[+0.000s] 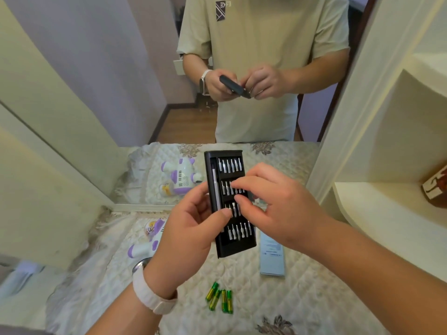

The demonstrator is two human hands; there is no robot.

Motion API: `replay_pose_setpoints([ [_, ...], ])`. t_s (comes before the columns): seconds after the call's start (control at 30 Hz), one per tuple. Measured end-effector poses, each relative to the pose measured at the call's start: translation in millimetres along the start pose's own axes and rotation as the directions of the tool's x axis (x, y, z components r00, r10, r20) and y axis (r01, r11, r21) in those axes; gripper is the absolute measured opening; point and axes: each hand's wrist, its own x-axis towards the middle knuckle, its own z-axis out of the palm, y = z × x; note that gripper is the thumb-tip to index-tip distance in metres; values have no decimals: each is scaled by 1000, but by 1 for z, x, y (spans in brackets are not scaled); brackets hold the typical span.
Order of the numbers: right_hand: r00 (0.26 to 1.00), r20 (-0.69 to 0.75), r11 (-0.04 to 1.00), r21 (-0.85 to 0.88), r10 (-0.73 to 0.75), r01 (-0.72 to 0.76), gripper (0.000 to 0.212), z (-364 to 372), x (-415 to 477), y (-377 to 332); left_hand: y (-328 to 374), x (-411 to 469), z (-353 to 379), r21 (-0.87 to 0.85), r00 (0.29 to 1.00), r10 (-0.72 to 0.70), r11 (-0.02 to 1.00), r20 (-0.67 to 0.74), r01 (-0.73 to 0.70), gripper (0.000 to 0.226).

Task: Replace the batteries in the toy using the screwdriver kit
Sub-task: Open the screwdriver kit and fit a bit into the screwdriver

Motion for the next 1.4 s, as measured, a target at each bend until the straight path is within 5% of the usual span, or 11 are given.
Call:
replay_pose_setpoints([
  [1.03,986,129,989,-94,-102,115,16,-54,18,-8,37,6,8,97,973,-54,995,226,32,41],
  [1.4,972,42,924,-303,-233,234,16,-53,10,3,39,11,16,80,963,-78,995,257,60,37],
])
